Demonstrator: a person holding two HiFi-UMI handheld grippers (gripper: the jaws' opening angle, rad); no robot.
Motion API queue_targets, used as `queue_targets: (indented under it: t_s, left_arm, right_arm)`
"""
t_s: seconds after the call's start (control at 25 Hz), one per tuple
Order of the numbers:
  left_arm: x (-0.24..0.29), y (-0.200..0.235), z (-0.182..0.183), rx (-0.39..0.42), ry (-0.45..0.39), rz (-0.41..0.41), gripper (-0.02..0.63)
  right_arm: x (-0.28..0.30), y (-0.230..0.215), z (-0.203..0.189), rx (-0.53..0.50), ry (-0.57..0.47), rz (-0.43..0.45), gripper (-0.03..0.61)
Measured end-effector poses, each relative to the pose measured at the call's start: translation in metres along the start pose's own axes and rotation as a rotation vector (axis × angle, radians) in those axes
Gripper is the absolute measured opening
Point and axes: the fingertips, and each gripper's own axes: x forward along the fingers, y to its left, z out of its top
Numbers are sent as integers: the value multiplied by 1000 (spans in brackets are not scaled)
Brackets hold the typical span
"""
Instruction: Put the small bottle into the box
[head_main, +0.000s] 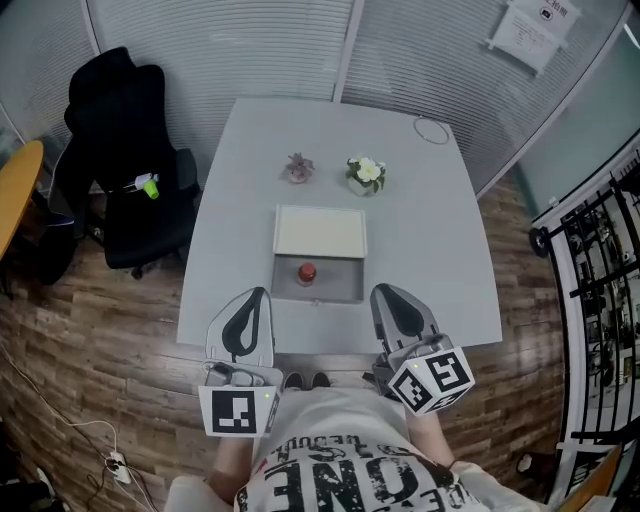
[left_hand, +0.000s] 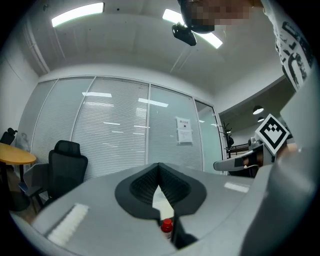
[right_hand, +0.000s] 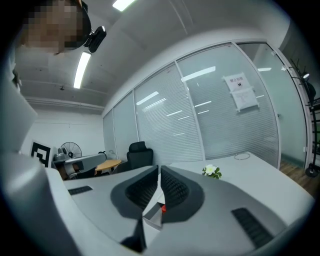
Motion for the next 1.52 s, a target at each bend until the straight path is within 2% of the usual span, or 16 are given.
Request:
queue_targets:
  t_s: [0.2,0.52,0.72,0.96,1.24,1.52]
  left_arm:
    - [-3,-10,-19,-53,82,-41,9]
    - [-2,-20,-34,-71,124,-63,9]
    - [0,-23,-35,-44,106,-60,9]
    - [0,-31,-38,-64,130,-65,9]
    - [7,-36,-37,-58,110,-66,9]
    - [13,-39,-39,-56,112,-71,9]
  right_arm:
    - [0,8,-5,-2,14,-4,26]
    - [2,10,-19,32,36,-6,26]
    - [-2,8,-23,46,47,-1,26]
    - [-4,9,-27,46,61,16,26]
    - [-2,13,-29,34,75,45,26]
    - [0,6,-30,37,69,38,26]
